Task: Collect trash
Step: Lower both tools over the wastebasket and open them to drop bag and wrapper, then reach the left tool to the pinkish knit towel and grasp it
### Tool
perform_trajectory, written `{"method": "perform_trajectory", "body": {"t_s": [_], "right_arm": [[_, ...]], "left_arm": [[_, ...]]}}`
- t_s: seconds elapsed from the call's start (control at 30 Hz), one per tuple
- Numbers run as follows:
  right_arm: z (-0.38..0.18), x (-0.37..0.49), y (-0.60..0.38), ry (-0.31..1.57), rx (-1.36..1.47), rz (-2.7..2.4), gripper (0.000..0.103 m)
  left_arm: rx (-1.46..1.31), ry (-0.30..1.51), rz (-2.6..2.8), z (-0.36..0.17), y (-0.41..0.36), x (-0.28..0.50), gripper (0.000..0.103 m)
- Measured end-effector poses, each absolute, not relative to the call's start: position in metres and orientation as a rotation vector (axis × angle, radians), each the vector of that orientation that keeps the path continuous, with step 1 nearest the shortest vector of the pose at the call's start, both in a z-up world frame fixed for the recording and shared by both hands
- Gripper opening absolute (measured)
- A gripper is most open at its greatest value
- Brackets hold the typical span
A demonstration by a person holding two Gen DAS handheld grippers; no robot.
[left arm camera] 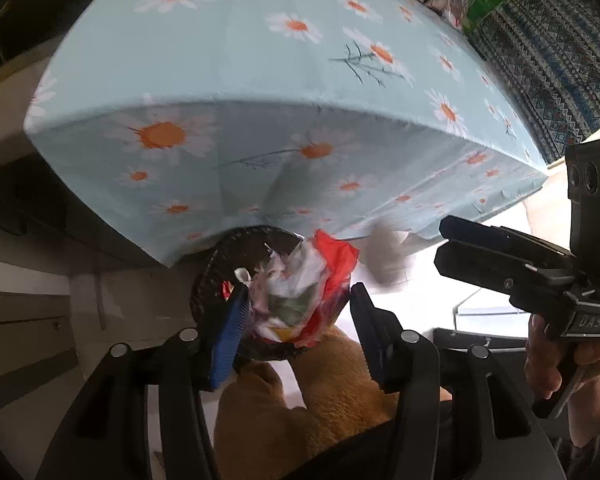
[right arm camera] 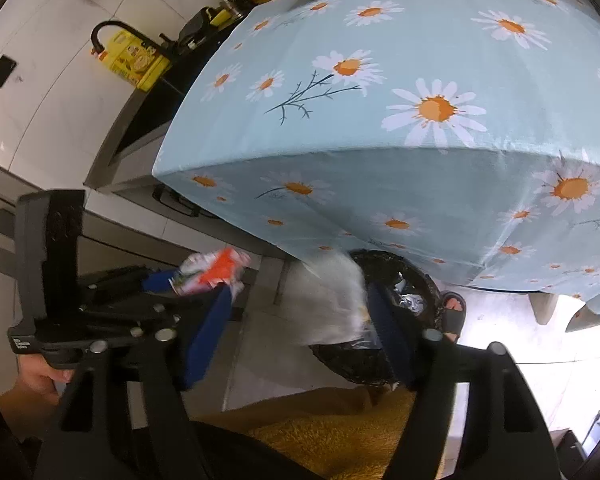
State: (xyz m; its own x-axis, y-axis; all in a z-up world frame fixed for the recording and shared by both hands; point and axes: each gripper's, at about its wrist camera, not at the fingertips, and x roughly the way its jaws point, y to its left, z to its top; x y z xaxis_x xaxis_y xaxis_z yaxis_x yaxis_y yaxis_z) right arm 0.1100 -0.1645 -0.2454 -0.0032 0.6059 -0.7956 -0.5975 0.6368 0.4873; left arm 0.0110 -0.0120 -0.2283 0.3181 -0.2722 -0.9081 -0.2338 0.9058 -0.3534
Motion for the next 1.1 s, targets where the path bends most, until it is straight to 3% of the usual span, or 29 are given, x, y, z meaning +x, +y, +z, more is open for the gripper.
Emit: {"method": "perform_trajectory", "body": {"t_s": [0.73,0.8,1.0,1.1], "right_arm": [[-0.228,0.118,-0.172,1.216,0.037,0.920,0.071],[-0.223,0.117,-0.172,1.199,0.030,0.926,0.071],[-0.199,0.128,-0.177,1.150,0.047,0.920,0.071],[-0.182,0.133,-0.179,1.109,0.049,0.927,0.071]], "left_arm": [[-0.476,1.258,0.005,-0.219,-0.008,0.018,0.051],[-0.469,1.242,-0.002,-0.214,-0.009,0.019,0.057],[-0.452,1.201,0.000,-0.195,-0.005,0.024,0.058],[-0.434,1.165,0.003,-0.180,-0.001,0.028,0.066]]}}
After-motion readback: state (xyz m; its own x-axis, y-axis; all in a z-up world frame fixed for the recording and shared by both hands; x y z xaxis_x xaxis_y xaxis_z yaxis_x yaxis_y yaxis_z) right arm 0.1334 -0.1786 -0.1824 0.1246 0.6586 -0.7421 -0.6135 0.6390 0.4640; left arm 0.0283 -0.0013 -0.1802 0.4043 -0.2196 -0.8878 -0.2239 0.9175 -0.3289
